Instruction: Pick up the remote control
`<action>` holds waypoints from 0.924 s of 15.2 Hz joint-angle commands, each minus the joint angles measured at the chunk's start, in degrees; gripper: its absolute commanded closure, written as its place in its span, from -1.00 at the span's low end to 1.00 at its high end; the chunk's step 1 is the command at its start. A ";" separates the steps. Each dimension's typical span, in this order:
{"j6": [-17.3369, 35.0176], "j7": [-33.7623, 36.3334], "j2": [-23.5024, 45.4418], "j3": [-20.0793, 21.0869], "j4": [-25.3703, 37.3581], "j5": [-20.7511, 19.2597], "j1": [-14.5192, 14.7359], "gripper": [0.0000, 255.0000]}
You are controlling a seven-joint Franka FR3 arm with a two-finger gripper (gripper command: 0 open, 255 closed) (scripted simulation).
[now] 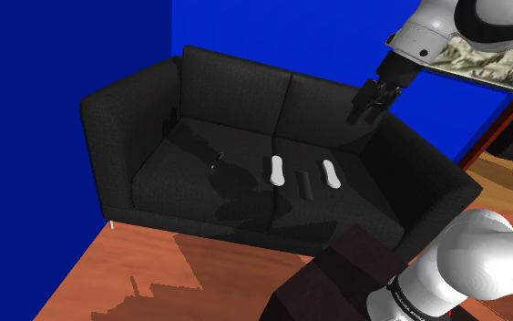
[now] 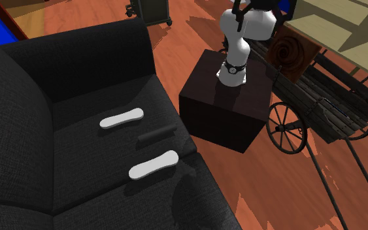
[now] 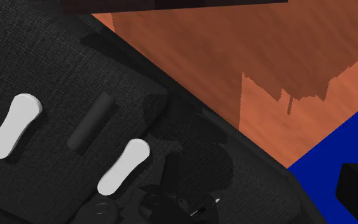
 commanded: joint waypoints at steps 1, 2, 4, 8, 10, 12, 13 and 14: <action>0.00 0.00 0.00 0.00 0.00 0.00 0.00 -1.00; 1.77 0.29 1.32 0.05 -0.57 -0.09 -0.36 -1.00; 5.29 0.88 4.15 0.14 -1.51 -0.27 -1.10 -1.00; 12.17 2.15 10.47 0.25 -2.54 -0.71 -2.56 -1.00; 15.48 2.83 13.93 0.28 -2.64 -0.95 -3.29 -1.00; 18.68 3.54 17.56 0.27 -2.46 -1.24 -4.01 -1.00; 20.23 3.91 19.43 0.25 -2.26 -1.39 -4.35 -1.00; 21.75 4.28 21.33 0.22 -2.00 -1.56 -4.70 -1.00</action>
